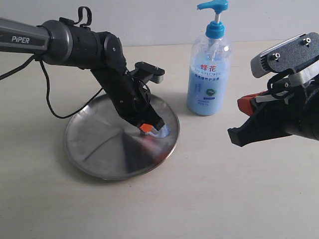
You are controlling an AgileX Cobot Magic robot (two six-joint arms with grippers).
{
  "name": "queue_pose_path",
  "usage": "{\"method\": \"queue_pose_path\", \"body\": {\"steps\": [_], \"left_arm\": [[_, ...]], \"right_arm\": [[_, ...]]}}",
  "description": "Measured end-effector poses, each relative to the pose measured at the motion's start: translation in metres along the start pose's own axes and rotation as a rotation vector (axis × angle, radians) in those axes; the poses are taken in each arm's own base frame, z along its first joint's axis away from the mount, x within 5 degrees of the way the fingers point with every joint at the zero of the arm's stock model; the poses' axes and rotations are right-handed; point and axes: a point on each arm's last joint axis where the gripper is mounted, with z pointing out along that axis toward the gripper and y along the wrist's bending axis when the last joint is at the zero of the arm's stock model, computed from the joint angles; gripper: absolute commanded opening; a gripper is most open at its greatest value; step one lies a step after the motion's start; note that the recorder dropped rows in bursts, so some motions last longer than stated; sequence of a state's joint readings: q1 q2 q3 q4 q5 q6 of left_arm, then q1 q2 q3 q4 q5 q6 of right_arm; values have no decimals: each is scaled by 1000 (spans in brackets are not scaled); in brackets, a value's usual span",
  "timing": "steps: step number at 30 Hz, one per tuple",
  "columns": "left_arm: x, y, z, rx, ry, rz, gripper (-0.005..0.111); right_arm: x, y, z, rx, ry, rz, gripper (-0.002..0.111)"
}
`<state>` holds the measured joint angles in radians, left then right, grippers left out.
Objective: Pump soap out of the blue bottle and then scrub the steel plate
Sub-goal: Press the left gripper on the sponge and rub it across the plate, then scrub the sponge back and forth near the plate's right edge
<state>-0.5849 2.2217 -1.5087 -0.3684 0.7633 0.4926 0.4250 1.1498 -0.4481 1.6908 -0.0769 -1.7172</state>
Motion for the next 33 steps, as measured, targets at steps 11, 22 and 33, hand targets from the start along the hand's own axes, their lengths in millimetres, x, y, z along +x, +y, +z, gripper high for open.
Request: {"method": "queue_pose_path", "body": {"steps": [11,22,33], "left_arm": [[-6,-31,5,48,-12,51,0],[-18,-32,5,3,-135,56,0],[-20,-26,17,-34,-165,59,0]], "right_arm": [[0,0,0,0,0,0,0],[0,0,0,0,0,0,0],[0,0,0,0,0,0,0]]}}
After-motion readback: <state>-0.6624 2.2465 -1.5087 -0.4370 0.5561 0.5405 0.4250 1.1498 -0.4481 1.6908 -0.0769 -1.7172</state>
